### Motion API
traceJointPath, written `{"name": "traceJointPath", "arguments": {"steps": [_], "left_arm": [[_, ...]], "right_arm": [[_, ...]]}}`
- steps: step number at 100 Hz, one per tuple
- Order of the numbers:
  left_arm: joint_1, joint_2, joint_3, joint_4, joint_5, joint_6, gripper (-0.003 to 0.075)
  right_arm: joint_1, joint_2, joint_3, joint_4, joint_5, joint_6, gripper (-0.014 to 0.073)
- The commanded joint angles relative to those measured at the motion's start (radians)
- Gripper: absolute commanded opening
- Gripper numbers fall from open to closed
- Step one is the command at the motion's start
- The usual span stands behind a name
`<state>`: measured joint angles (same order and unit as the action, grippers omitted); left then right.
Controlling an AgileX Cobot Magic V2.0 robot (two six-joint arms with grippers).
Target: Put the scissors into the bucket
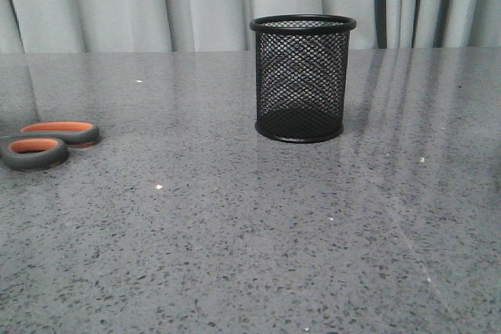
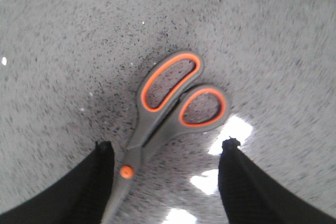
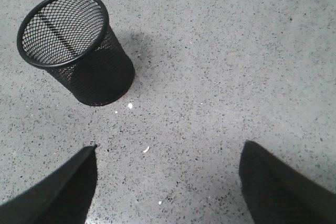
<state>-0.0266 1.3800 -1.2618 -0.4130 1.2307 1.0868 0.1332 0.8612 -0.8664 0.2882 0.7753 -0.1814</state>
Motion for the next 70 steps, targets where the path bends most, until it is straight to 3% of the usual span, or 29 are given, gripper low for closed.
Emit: {"name": "traceJointPath", "arguments": {"steps": [1,26,70], "left_arm": [[-0.026,0.002,-0.036,-0.016,0.046,0.154,0.041],[-0.127,0.074,-0.036,0.22,0.046,0.204,0.041],[-0.164,0.166,-0.036,0.236,0.046,0.271,0.0411]], "right_arm": [[0.011,-0.002,-0.036,0.012,-0.056,-0.015,0.0508],[0.044,-0.002,-0.036,0.012,-0.061,-0.02,0.0508],[0.052,-0.002,-0.036,0.012,-0.064,-0.031,0.0508]]}}
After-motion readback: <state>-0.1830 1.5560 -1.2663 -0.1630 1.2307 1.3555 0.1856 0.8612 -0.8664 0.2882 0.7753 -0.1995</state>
